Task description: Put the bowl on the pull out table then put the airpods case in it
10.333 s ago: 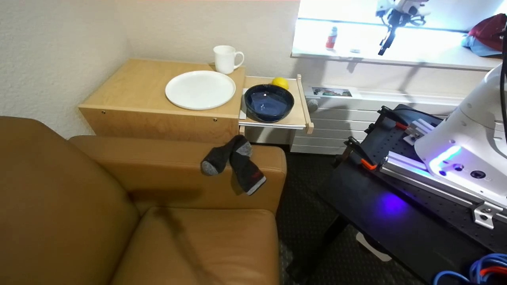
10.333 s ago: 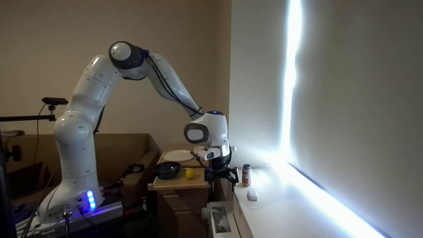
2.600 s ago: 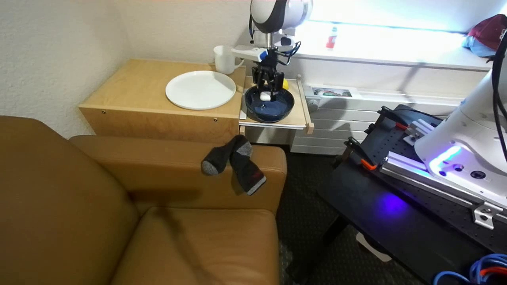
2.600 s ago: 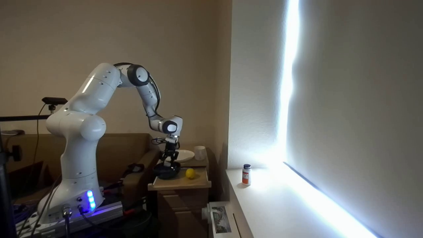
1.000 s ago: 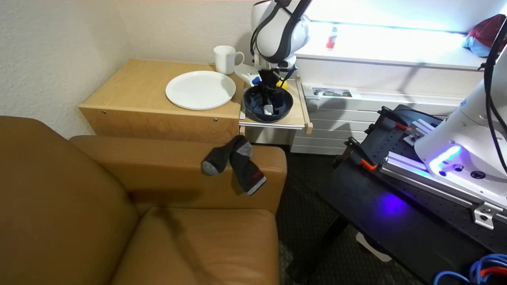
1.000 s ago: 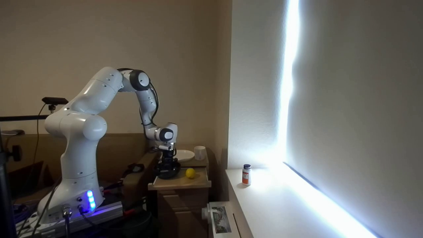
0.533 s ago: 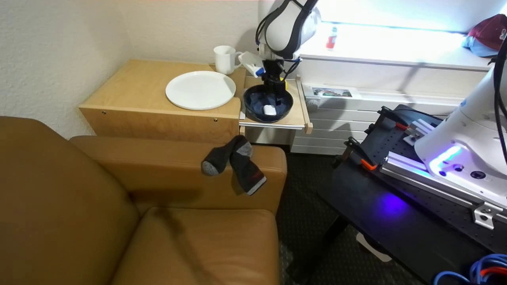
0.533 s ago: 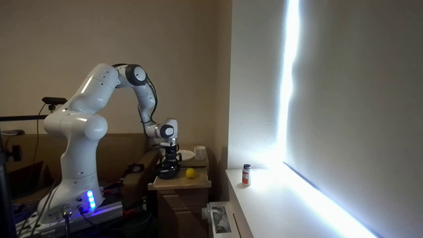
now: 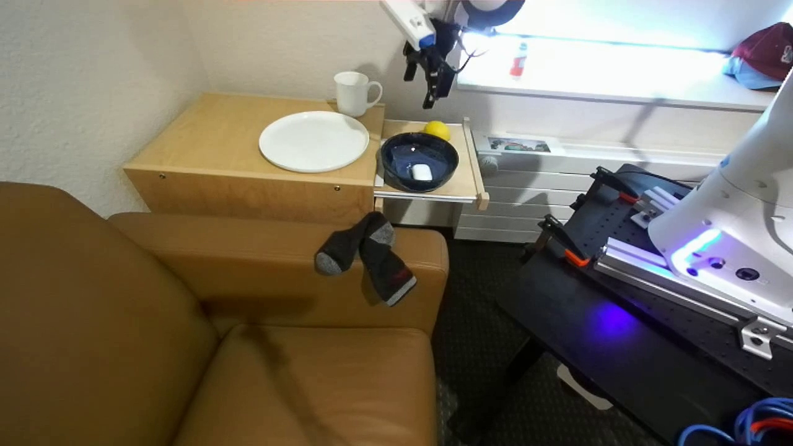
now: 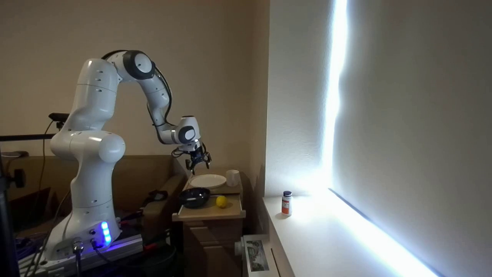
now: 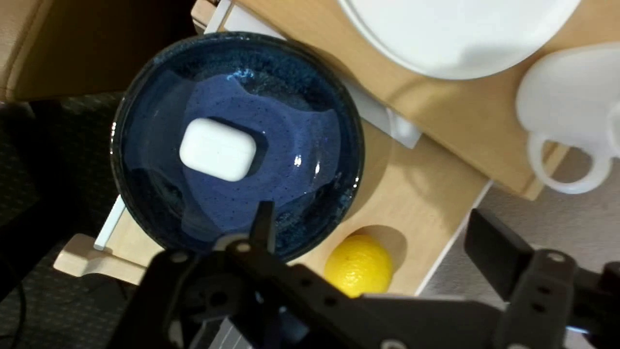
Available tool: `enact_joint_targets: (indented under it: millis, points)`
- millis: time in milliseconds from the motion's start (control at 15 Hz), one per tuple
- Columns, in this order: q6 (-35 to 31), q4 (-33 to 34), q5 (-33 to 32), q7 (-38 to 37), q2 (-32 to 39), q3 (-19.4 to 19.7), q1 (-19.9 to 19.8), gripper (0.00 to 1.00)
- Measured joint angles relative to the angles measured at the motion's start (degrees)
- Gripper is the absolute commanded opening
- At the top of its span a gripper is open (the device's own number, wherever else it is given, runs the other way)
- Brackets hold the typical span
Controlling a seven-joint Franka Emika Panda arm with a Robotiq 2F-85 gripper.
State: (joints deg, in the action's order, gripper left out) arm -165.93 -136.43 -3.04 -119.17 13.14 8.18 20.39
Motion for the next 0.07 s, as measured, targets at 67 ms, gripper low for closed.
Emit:
enact_joint_targets:
  millis: [67]
  points:
    - [-0.91,-2.13,-2.13,0.3,-3.49,-0.2,0.07,1.0]
